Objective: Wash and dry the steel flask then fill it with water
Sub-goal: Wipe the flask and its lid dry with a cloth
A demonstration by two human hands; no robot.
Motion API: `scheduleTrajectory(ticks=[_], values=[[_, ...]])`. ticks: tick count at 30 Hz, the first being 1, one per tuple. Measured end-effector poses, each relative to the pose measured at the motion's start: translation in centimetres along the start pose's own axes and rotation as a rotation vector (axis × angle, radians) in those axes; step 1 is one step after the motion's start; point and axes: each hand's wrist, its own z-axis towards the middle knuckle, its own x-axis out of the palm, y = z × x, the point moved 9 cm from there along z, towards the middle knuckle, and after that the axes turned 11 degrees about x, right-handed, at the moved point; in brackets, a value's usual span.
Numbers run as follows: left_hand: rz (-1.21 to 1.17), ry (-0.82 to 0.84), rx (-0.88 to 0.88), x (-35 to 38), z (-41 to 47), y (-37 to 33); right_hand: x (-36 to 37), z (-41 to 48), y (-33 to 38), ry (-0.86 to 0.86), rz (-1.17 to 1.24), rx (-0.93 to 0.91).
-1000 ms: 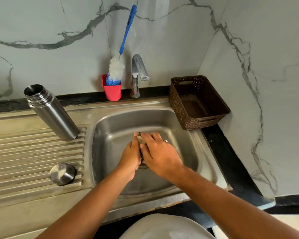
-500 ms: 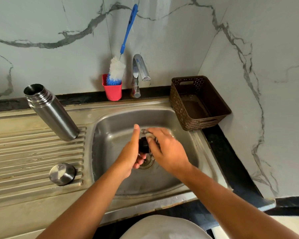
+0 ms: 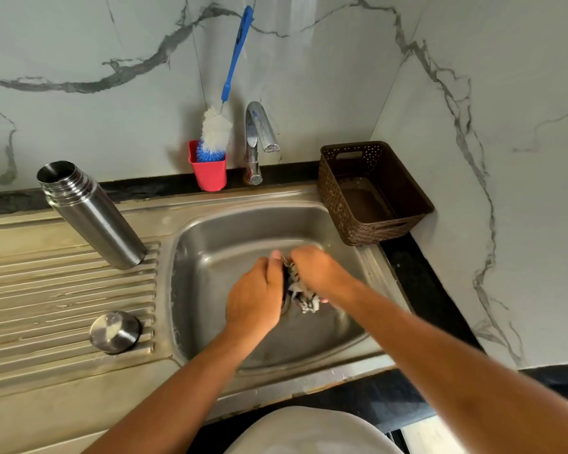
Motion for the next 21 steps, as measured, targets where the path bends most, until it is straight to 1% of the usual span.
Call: scheduleTrajectory(ticks=[1, 2, 3, 4, 5, 6, 7, 8, 9, 10, 11, 12, 13, 14, 15, 16, 17, 18, 19, 20, 21], values=[[-0.188, 0.005, -0.152, 0.5, 0.5, 2.0, 0.5, -1.2, 1.6, -0.185, -0.158, -0.167], [-0.379, 0.006, -0.281, 1.1, 0.7, 3.5, 1.2, -2.7, 2.5, -0.296, -0.173, -0.251], [-0.509, 0.014, -0.364, 1.7, 0.8, 4.4, 1.9, -4.0, 2.8, -0.343, -0.156, -0.292], [-0.558, 0.047, -0.388, 1.9, 0.6, 4.4, 2.4, -4.8, 2.9, -0.369, -0.133, -0.310], [-0.551, 0.069, -0.380, 2.0, 0.4, 4.2, 2.8, -5.2, 2.9, -0.383, -0.131, -0.321], [-0.490, 0.067, -0.336, 1.7, 0.3, 4.0, 2.9, -5.1, 2.5, -0.372, -0.110, -0.309], [-0.374, 0.042, -0.255, 1.0, 0.3, 3.6, 2.7, -4.5, 2.1, -0.340, -0.053, -0.272], [-0.222, 0.002, -0.146, 0.1, 0.1, 3.0, 2.4, -3.2, 1.3, -0.271, 0.025, -0.180], [-0.061, -0.044, -0.018, -0.8, 0.0, 1.8, 2.3, -1.7, 0.5, -0.152, 0.103, -0.067], [0.077, -0.080, 0.123, -1.4, -0.2, 0.4, 2.4, -0.6, -0.4, 0.010, 0.220, 0.064], [0.138, -0.099, 0.254, -1.7, -0.4, -1.0, 2.9, -0.1, -1.4, 0.188, 0.373, 0.192], [0.163, -0.096, 0.344, -1.9, -0.5, -2.1, 3.4, -0.3, -1.9, 0.340, 0.504, 0.287], [0.158, -0.085, 0.398, -2.0, -0.4, -2.7, 3.5, -0.4, -2.2, 0.424, 0.592, 0.329], [0.125, -0.060, 0.399, -2.0, -0.1, -2.6, 3.0, -0.2, -2.3, 0.421, 0.641, 0.330], [0.042, -0.019, 0.340, -2.0, 0.4, -2.1, 2.3, 0.3, -2.4, 0.344, 0.665, 0.297], [-0.089, 0.038, 0.232, -1.7, 0.8, -1.2, 1.2, 0.8, -2.4, 0.202, 0.646, 0.216], [-0.235, 0.100, 0.108, -1.3, 1.0, -0.3, -0.3, 0.7, -1.6, 0.015, 0.564, 0.084], [-0.363, 0.146, 0.007, -0.8, 0.7, -0.1, -1.4, -0.2, -0.3, -0.174, 0.421, -0.085], [-0.457, 0.165, -0.074, -0.3, 0.6, 0.1, -1.6, -1.7, 1.1, -0.324, 0.245, -0.252], [-0.529, 0.163, -0.142, 0.2, 0.5, 0.5, -0.7, -3.1, 2.0, -0.418, 0.080, -0.358], [-0.586, 0.143, -0.203, 0.6, 0.3, 0.9, 0.2, -4.4, 2.6, -0.465, -0.025, -0.404]])
